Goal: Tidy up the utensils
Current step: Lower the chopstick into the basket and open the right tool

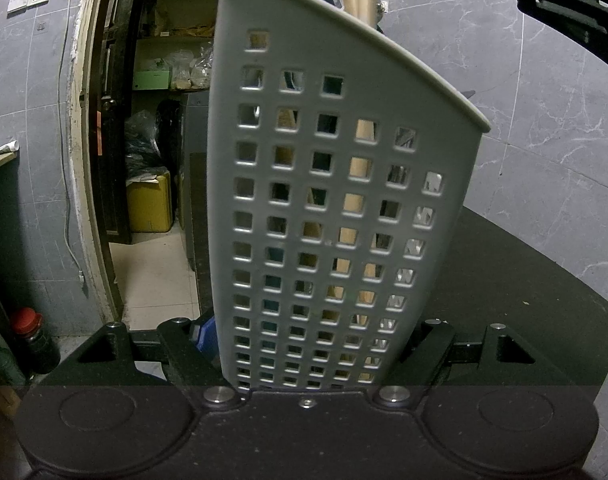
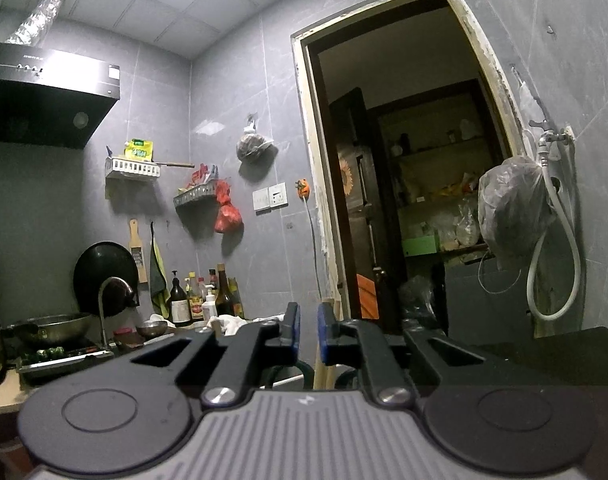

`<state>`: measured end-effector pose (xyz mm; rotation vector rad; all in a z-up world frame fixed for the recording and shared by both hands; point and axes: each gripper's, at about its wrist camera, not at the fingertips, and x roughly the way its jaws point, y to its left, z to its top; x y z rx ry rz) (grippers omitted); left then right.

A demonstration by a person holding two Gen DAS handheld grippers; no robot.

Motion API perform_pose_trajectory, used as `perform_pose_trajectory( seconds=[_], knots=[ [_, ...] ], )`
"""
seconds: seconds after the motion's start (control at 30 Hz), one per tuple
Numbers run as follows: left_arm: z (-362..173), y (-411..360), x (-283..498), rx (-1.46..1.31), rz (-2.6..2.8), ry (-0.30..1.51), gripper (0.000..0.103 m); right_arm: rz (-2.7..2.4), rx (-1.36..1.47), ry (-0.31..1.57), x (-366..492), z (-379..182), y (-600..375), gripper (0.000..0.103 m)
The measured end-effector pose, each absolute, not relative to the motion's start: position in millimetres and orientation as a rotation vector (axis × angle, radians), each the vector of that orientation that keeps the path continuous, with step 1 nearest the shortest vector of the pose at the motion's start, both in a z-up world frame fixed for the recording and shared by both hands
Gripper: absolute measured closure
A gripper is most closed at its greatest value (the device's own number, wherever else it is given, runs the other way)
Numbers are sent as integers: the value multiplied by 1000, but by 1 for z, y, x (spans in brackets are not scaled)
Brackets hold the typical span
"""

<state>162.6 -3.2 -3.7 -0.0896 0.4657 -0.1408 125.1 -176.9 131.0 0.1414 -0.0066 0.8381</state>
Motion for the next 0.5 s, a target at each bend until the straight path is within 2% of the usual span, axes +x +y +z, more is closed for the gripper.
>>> perform_pose_trajectory(
  seconds=[0.23, 0.4, 0.47, 0.5],
  knots=[
    [-4, -3, 163, -89, -141, 466, 23, 831, 148, -24, 121, 129, -179, 69],
    [-4, -3, 162, -88, -140, 466, 23, 823, 163, -46, 118, 128, -183, 41],
    [-4, -3, 162, -89, -140, 466, 23, 816, 172, -61, 116, 127, -186, 23],
    [-4, -3, 162, -89, -140, 466, 23, 814, 176, -69, 115, 127, -187, 19]
  ],
)
